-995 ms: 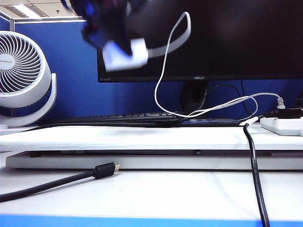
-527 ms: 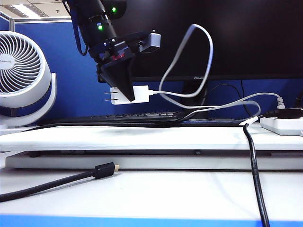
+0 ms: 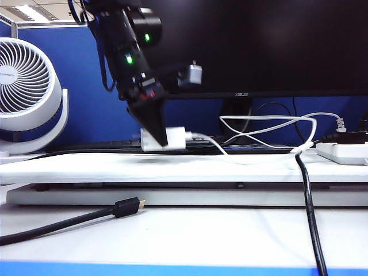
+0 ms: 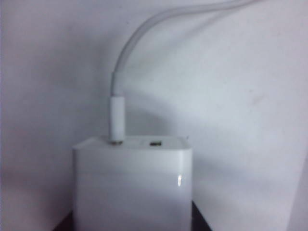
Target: Pick up the Type-C charging cable and the charging base, insert one end of the Type-C charger into the corresponding slot on the base, and finally place the plugged-in charger back on the table.
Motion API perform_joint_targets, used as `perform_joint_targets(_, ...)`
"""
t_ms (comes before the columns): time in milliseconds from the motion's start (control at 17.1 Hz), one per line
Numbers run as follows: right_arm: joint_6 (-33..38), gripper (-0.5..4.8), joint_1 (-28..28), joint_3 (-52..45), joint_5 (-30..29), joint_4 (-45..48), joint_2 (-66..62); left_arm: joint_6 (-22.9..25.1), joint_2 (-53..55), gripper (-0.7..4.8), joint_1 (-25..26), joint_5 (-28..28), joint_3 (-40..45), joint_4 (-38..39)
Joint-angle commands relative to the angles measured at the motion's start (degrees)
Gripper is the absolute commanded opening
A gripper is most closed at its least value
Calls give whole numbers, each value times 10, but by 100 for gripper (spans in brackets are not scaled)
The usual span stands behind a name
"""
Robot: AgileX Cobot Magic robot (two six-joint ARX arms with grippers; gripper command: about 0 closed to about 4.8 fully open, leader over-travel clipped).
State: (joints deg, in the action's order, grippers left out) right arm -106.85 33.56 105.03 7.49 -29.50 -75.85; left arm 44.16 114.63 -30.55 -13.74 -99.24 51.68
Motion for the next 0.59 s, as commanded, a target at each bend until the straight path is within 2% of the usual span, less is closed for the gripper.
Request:
perform_joint_targets(59,10,171,1,2,-1,3,-3,2,23,157,-1,0,-3,-9)
perform_joint_targets(176,43,171,1,2,-1,-5,-3,2,33,160,-1,0,-3,-12)
perform_joint_targets(234,56,171,1,2,-1,-7,-3,2,35,207,-1,0,-3,-12)
perform_joint_targets(293,68,171,1,2,-1,-8,-3,-2,35,393,-1,0,-3,-12)
perform_joint_targets(351,68,171,1,2,-1,-8,-3,-8,34,479,-1,1,-4,-10)
perform_joint_targets(585,96,171,1,2,-1,-9,-3,-22,8,479,-1,17,-8,18)
